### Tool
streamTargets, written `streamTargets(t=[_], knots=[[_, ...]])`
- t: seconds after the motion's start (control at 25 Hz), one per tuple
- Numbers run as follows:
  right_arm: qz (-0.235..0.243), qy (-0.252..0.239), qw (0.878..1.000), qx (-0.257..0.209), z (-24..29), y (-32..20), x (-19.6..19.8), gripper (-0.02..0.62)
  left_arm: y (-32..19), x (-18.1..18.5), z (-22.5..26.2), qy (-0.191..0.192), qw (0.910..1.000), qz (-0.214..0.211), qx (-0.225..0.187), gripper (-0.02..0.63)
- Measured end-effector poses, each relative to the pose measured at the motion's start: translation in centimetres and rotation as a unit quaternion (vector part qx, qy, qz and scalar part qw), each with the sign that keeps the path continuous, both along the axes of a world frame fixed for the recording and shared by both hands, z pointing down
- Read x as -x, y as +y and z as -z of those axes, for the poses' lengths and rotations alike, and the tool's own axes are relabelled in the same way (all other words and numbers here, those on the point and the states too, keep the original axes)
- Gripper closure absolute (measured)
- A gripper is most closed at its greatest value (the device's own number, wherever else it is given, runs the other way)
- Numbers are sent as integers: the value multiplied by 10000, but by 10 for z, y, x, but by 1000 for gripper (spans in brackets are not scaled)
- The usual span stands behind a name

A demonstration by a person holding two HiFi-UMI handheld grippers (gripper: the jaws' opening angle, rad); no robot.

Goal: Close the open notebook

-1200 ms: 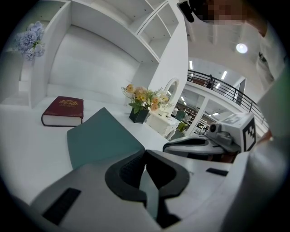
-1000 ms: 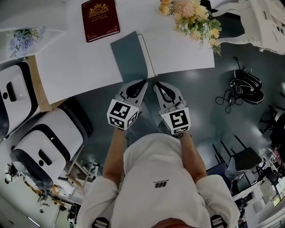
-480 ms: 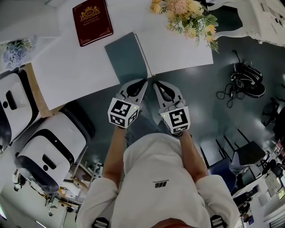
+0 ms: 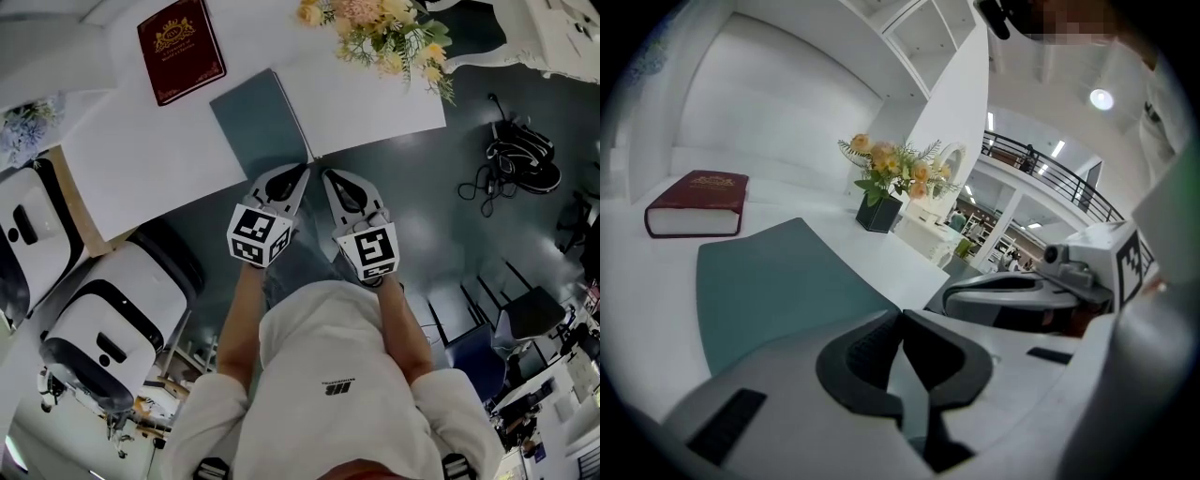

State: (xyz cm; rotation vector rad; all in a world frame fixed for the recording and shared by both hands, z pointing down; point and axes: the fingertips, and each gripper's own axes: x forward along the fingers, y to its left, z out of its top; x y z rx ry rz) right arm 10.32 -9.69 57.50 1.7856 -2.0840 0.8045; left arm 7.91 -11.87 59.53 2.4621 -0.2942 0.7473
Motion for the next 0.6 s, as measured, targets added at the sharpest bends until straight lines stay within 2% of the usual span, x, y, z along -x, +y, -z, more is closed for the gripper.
streamTargets(t=[0.6], knots=[[-165, -1, 9999, -10, -1, 3, -10, 598, 2, -7, -6, 8, 9999, -96, 48, 606]])
